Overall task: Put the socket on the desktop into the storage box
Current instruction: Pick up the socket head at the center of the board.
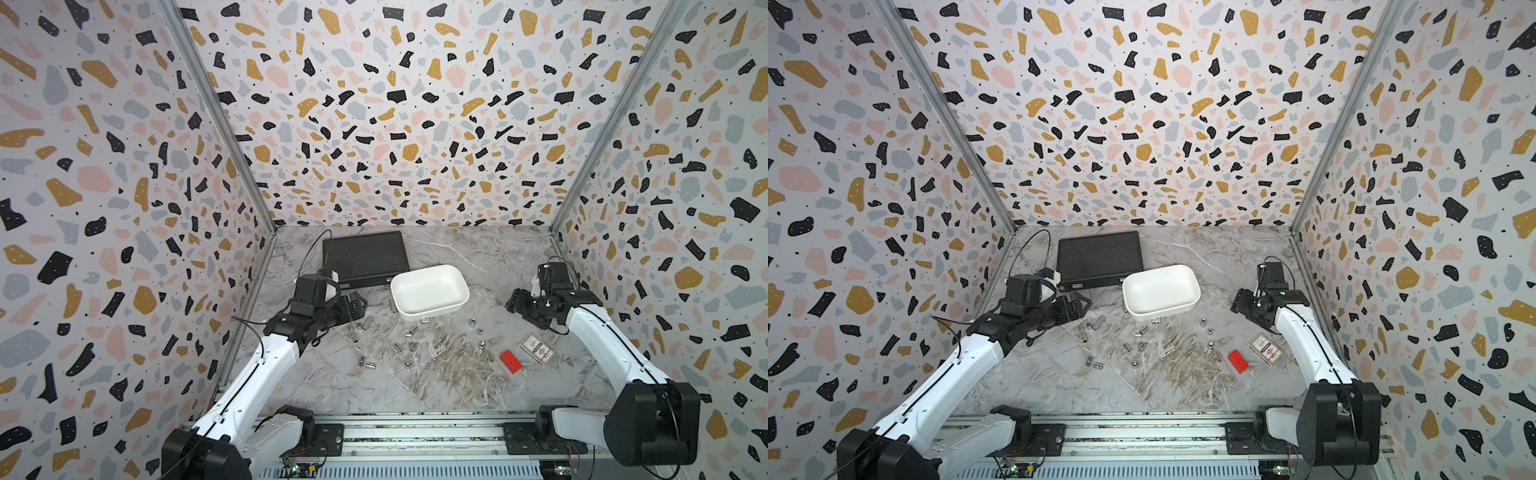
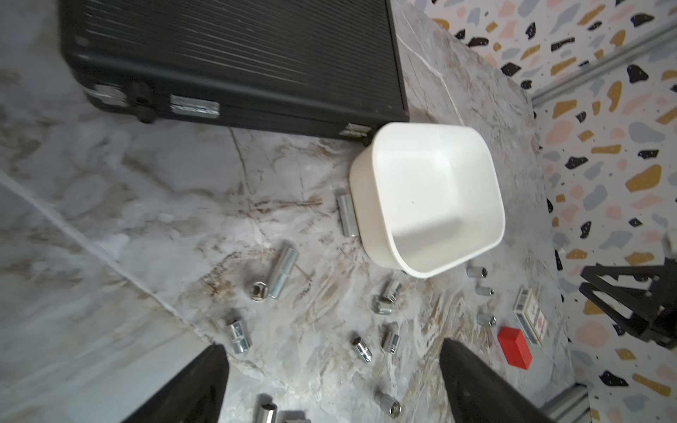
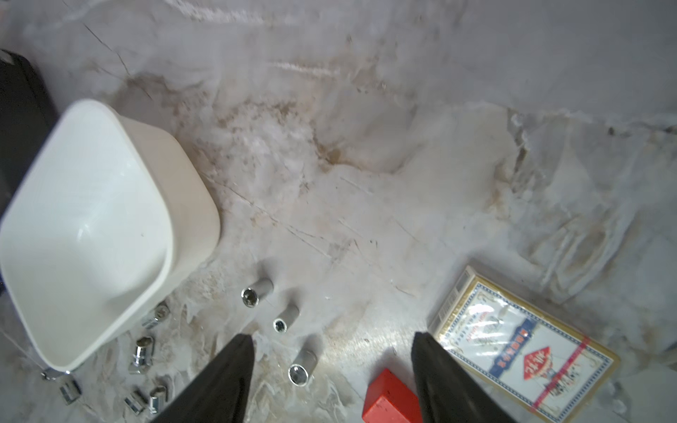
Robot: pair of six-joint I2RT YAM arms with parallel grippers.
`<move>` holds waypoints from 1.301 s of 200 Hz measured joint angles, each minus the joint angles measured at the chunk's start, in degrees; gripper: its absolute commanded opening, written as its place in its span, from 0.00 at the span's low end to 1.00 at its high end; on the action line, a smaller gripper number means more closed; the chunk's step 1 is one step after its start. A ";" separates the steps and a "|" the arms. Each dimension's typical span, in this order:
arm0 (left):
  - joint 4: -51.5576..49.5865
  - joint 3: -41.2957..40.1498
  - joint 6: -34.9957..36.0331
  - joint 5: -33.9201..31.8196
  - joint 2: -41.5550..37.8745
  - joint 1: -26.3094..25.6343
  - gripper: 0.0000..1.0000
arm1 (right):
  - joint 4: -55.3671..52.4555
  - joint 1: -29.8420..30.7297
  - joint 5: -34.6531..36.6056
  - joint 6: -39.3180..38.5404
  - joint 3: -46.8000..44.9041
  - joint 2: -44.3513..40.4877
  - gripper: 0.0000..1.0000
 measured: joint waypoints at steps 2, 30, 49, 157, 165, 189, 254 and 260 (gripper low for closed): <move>-0.07 -0.02 -0.04 -0.02 -0.02 -0.50 0.92 | -0.31 0.24 -0.02 -0.15 0.04 0.31 0.70; -0.07 -1.73 -1.60 -1.29 -0.50 -6.60 0.91 | -2.86 4.59 -0.09 -1.73 0.09 3.85 0.70; -0.15 -3.54 -2.78 -2.21 -0.57 -9.42 0.91 | -3.48 7.34 -0.07 -2.45 0.11 6.10 0.69; 0.07 -6.51 -6.12 -5.49 -0.72 -13.77 0.90 | -4.35 14.73 0.13 -5.79 10.23 19.87 0.58; 0.04 -6.54 -6.16 -5.55 -0.72 -13.77 0.91 | -4.35 15.08 0.13 -5.90 10.78 20.76 0.57; 0.00 -6.82 -6.38 -5.64 -0.90 -13.88 0.91 | -4.42 15.96 0.15 -6.25 12.31 23.08 0.55; -0.15 -7.06 -7.19 -5.86 -1.14 -14.03 0.90 | -5.09 17.29 1.36 -6.93 16.24 29.00 0.47; -0.15 -7.06 -7.19 -5.88 -1.14 -14.03 0.90 | -5.14 17.33 1.46 -6.93 16.41 29.51 0.46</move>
